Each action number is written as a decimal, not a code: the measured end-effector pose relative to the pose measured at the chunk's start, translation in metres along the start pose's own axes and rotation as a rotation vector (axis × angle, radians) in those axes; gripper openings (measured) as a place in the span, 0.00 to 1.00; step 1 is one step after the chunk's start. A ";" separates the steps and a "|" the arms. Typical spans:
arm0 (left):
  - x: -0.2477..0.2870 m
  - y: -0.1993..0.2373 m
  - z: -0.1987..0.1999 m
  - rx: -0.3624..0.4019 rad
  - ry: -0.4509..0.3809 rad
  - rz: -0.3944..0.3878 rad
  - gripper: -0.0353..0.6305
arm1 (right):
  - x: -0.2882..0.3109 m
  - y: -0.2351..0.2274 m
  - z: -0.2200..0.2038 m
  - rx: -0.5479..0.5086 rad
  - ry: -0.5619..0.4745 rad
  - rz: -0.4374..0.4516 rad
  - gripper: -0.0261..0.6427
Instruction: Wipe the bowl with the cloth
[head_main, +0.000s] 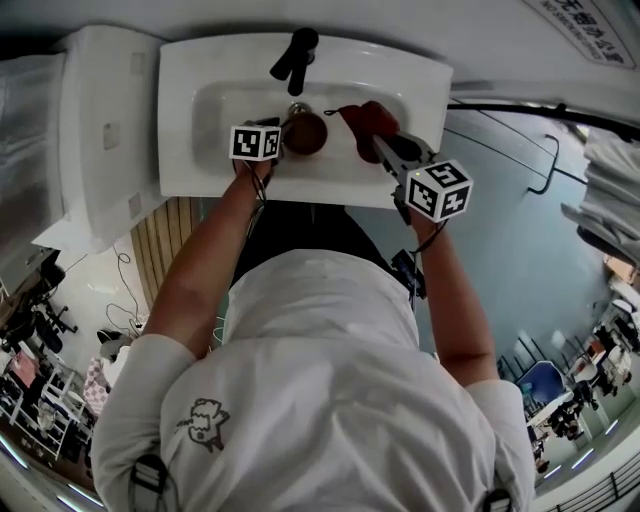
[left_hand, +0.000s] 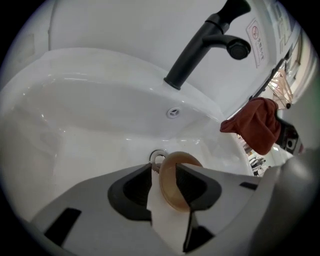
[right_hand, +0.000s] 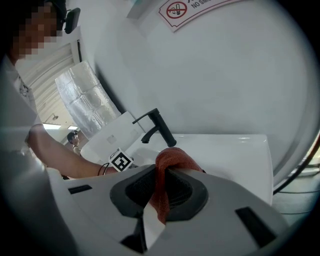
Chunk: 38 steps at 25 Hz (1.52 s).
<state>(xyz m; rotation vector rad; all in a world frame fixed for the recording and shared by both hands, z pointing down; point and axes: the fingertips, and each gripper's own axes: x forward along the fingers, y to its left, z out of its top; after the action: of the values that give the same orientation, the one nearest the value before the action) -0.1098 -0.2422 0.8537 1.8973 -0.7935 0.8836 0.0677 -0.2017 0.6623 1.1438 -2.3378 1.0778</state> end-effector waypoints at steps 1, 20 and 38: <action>-0.006 0.001 0.005 -0.003 -0.017 0.007 0.29 | -0.003 0.001 0.001 -0.013 0.003 0.002 0.12; -0.169 -0.076 0.065 0.029 -0.411 0.030 0.15 | -0.052 0.043 0.040 -0.162 -0.052 0.087 0.12; -0.226 -0.169 0.061 0.272 -0.541 0.076 0.07 | -0.073 0.051 0.052 -0.239 -0.085 0.184 0.12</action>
<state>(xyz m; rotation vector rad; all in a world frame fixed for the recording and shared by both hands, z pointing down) -0.0818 -0.1868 0.5717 2.4078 -1.1121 0.5398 0.0754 -0.1812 0.5614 0.9188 -2.5954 0.7900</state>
